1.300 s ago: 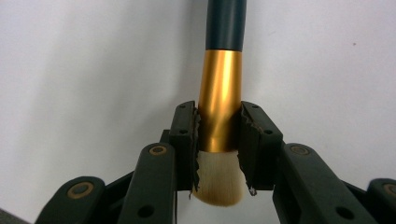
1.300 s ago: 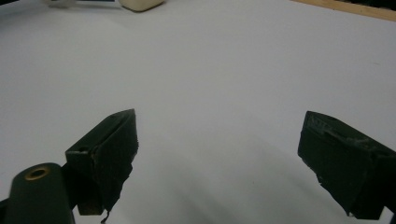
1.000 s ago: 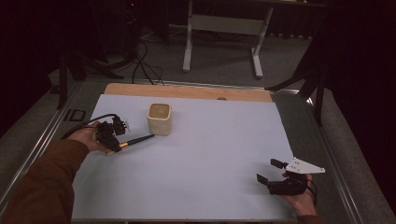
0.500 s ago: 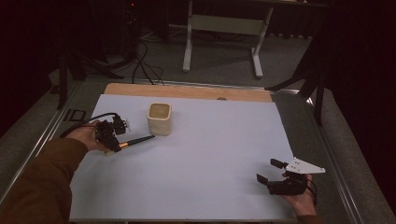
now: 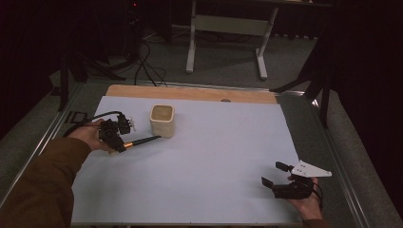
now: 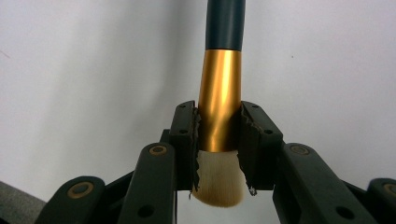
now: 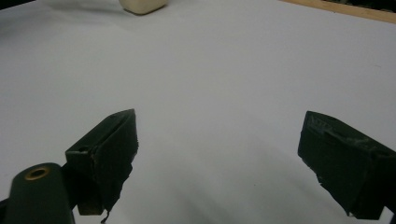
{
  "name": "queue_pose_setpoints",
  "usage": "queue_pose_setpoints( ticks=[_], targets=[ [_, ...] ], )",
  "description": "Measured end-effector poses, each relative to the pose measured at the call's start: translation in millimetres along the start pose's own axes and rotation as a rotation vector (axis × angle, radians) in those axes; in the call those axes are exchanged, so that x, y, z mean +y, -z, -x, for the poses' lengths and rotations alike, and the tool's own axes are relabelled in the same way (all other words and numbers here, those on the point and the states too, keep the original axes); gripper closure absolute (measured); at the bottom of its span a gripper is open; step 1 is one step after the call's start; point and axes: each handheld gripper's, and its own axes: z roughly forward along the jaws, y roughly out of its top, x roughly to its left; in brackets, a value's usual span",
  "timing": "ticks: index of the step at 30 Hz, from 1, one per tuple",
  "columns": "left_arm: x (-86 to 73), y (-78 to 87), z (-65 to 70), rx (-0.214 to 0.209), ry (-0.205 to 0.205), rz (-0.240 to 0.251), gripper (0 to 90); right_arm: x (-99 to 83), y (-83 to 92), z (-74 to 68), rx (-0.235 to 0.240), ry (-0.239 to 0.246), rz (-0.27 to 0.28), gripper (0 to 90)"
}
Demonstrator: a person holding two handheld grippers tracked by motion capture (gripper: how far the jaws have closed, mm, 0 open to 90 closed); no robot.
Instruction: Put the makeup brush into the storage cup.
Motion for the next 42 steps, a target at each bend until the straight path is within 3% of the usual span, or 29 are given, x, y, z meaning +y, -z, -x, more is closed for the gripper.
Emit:
queue_pose_setpoints(
  ticks=[42],
  targets=[
    [2.4,42.4,-8.3,0.009,0.033,-0.002,69.1,0.4,-0.1,0.0,0.003,0.001,0.002,11.6]
  ],
)
